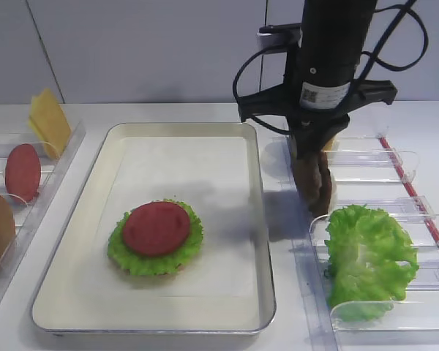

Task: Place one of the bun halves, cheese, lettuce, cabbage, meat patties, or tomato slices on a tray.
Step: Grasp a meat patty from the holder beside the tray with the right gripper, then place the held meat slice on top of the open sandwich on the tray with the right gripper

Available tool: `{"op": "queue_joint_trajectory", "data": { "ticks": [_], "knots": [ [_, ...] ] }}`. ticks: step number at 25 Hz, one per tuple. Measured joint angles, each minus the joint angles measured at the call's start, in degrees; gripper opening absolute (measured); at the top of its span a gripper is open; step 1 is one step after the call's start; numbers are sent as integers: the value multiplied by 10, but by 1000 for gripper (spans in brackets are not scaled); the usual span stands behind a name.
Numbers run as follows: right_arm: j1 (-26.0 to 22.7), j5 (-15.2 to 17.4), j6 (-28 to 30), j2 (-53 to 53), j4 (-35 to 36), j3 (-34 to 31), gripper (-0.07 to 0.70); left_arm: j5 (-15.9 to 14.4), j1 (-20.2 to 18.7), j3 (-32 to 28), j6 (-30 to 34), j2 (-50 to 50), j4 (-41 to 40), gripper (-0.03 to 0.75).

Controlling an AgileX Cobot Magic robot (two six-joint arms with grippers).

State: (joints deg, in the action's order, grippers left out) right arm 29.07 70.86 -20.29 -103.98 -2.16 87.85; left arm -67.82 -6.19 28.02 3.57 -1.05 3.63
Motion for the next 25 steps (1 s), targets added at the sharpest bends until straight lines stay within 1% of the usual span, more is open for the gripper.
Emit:
{"op": "queue_joint_trajectory", "data": {
  "ticks": [7,9,11,17,22,24,25],
  "knots": [
    [0,-1,10,58,15,4,149,0,0,0,0,0,0,293],
    [0,0,19,79,31,4,149,0,0,0,0,0,0,293],
    [0,0,42,99,67,4,148,0,0,0,0,0,0,293],
    [0,5,176,112,250,4,148,0,0,0,0,0,0,293],
    [0,3,276,103,354,-3,148,0,0,0,0,0,0,293],
    [0,-13,331,101,415,-28,148,0,0,0,0,0,0,293],
    [0,-29,359,100,443,-46,148,0,0,0,0,0,0,293]
  ]
}}
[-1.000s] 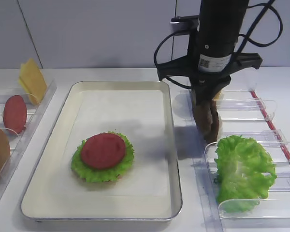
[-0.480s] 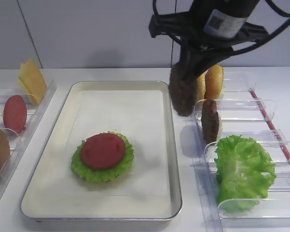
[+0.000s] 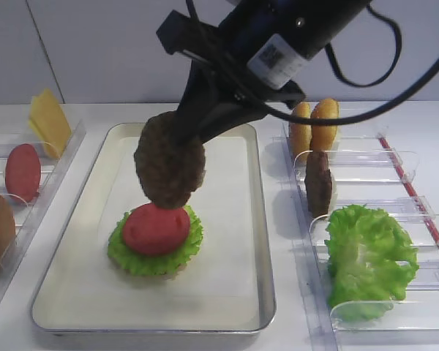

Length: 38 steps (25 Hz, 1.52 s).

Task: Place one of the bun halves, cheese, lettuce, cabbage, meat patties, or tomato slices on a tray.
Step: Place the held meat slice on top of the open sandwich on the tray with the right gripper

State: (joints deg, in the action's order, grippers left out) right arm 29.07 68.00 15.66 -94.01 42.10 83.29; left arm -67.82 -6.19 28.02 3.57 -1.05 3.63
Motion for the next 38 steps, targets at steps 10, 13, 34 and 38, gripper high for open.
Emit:
{"op": "queue_joint_trajectory", "data": {
  "ticks": [10,13,34,38],
  "knots": [
    [0,-172,227,-1,299,-173,148,0,0,0,0,0,0,293],
    [0,-198,256,-18,351,-204,148,0,0,0,0,0,0,293],
    [0,-188,323,-140,459,-213,148,0,0,0,0,0,0,293],
    [-1,-148,334,-140,469,-213,148,0,0,0,0,0,0,293]
  ]
}}
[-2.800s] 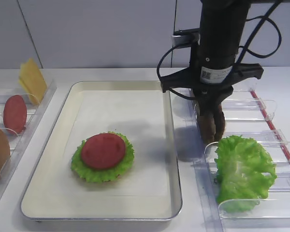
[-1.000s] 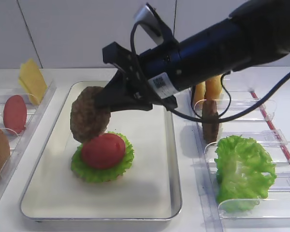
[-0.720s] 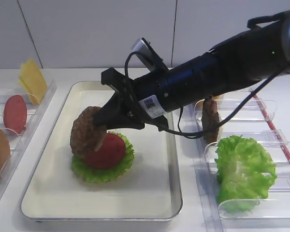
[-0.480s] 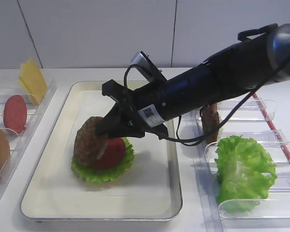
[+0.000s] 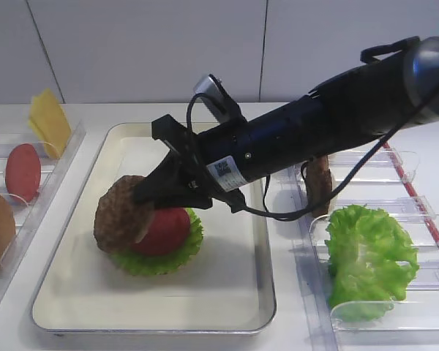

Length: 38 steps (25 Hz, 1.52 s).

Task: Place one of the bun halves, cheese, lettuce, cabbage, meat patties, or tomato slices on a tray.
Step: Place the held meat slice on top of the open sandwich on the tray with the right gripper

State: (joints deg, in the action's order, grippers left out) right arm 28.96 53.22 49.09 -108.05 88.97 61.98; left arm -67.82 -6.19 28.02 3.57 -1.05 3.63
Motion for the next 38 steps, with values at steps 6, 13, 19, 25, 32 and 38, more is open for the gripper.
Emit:
{"op": "queue_joint_trajectory", "data": {
  "ticks": [6,13,19,25,32,38],
  "knots": [
    [-24,14,2,0,-2,0,148,0,0,0,0,0,0,293],
    [-30,16,-2,-1,-40,0,148,0,0,0,0,0,0,293],
    [-36,16,-6,-8,-47,0,148,0,0,0,0,0,0,293],
    [-38,17,-6,-22,-46,0,148,0,0,0,0,0,0,293],
    [-38,12,-21,-23,-56,0,147,0,0,0,0,0,0,293],
    [-38,0,-41,-24,-90,0,204,0,0,0,0,0,0,293]
  ]
}}
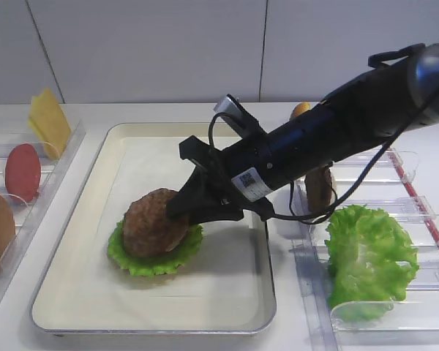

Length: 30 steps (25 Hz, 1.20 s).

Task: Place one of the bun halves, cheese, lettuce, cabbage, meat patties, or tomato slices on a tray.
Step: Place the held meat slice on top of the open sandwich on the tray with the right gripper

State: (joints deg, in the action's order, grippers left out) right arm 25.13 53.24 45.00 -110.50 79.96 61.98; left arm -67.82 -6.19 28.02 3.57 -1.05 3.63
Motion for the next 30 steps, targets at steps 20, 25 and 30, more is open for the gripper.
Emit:
{"op": "queue_joint_trajectory", "data": {
  "ticks": [20,25,30],
  "knots": [
    [0,20,-110,0,-135,69,417,0,0,0,0,0,0,293],
    [0,26,-124,0,-155,69,417,0,0,0,0,0,0,293],
    [0,32,-151,0,-195,86,417,0,0,0,0,0,0,293]
  ]
}}
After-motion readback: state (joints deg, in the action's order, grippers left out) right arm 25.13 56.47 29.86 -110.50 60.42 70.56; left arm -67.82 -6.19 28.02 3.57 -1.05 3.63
